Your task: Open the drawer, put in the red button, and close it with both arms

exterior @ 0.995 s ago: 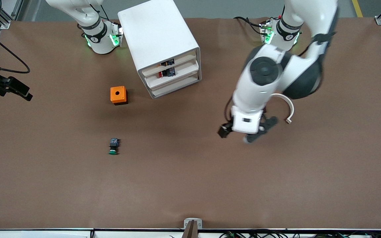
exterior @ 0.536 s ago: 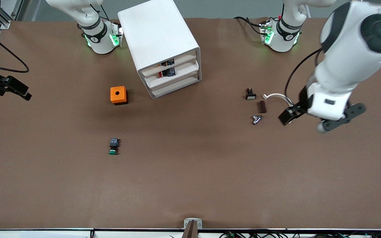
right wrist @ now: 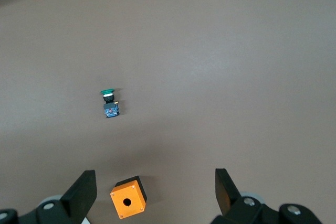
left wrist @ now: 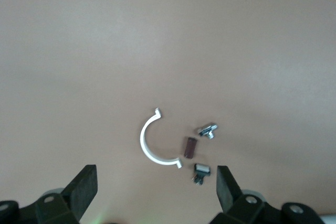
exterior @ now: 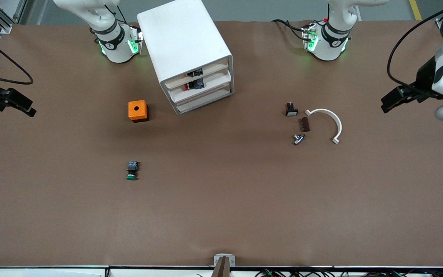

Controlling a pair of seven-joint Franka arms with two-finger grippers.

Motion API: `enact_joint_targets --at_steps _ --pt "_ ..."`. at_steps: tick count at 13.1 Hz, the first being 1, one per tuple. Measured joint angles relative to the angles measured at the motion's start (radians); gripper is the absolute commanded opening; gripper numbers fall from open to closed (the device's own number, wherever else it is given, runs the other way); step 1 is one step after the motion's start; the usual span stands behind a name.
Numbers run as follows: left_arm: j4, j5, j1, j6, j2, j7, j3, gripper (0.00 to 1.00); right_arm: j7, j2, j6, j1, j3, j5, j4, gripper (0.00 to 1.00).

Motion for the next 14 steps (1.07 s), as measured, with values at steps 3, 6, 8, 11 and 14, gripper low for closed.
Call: enact_joint_targets --at_steps 3,6,8,11,14 --pt "-0.052 0.000 0.028 -0.027 -0.068 0.105 0.000 1.00 0.000 0.000 0.000 0.000 0.000 0.000 0.000 1.00" --pt "-0.166 -0.010 0.046 -0.024 -0.162 0.143 0.000 1.00 0.000 0.000 0.000 0.000 0.000 -0.001 0.000 1.00" --pt "-0.240 -0.013 0.055 -0.017 -0.221 0.175 0.000 1.00 0.000 0.000 -0.001 0.000 0.000 -0.001 0.000 1.00" --pt "-0.341 -0.014 0.060 0.015 -0.299 0.209 0.005 1.00 0.000 -0.001 -0.001 0.000 -0.002 -0.001 0.000 1.00" --pt "-0.360 -0.015 0.060 0.031 -0.321 0.256 0.005 1.00 0.000 -0.001 -0.001 0.000 -0.002 -0.001 0.000 1.00"
